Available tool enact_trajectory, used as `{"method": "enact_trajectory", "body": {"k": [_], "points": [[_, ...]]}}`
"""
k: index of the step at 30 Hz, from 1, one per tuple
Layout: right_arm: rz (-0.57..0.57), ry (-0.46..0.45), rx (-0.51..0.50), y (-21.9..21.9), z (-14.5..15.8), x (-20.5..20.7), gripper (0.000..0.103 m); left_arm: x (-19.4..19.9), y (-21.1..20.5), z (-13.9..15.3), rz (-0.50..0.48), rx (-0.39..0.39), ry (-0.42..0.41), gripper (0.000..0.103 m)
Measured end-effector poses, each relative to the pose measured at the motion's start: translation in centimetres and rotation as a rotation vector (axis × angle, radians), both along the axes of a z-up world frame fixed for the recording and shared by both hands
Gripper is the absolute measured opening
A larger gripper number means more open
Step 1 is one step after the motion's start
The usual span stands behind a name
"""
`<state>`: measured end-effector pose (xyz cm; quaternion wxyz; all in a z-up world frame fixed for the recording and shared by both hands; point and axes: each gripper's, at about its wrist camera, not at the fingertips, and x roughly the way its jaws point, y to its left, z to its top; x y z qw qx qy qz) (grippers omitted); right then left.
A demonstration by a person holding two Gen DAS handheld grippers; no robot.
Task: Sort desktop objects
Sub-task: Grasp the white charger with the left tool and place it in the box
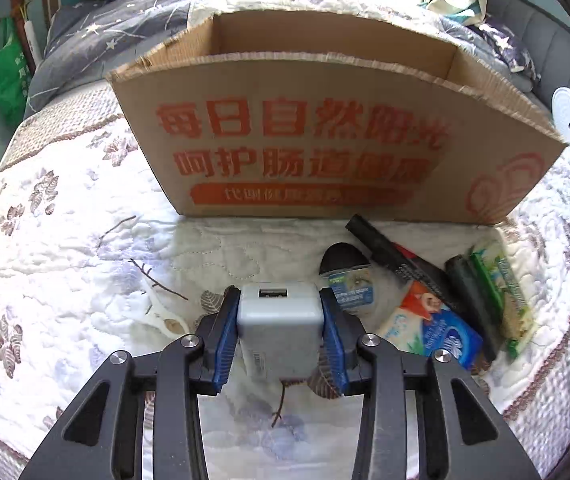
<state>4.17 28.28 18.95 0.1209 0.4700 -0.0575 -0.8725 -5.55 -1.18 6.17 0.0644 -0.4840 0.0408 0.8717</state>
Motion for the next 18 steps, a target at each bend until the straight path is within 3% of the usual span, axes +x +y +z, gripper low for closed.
{"method": "enact_trajectory", "body": {"k": [5,10,14,18], "points": [[0.002,-0.019,-0.011,0.0,-0.5,0.1,0.088,1.2,0.4,8.3,-0.066,0.014,0.169,0.103],[-0.012,-0.050,-0.062,0.7,-0.7,-0.1,0.088,-2.8,1.4,14.6,-0.098,0.095,0.262,0.103],[-0.030,-0.049,-0.075,1.0,-0.5,0.0,0.088,-8.2,4.4,15.6,-0.127,0.041,0.213,0.103],[-0.028,-0.056,-0.079,0.9,-0.4,0.0,0.088,-13.4,5.8,12.4,-0.114,-0.036,0.052,0.103]]}}
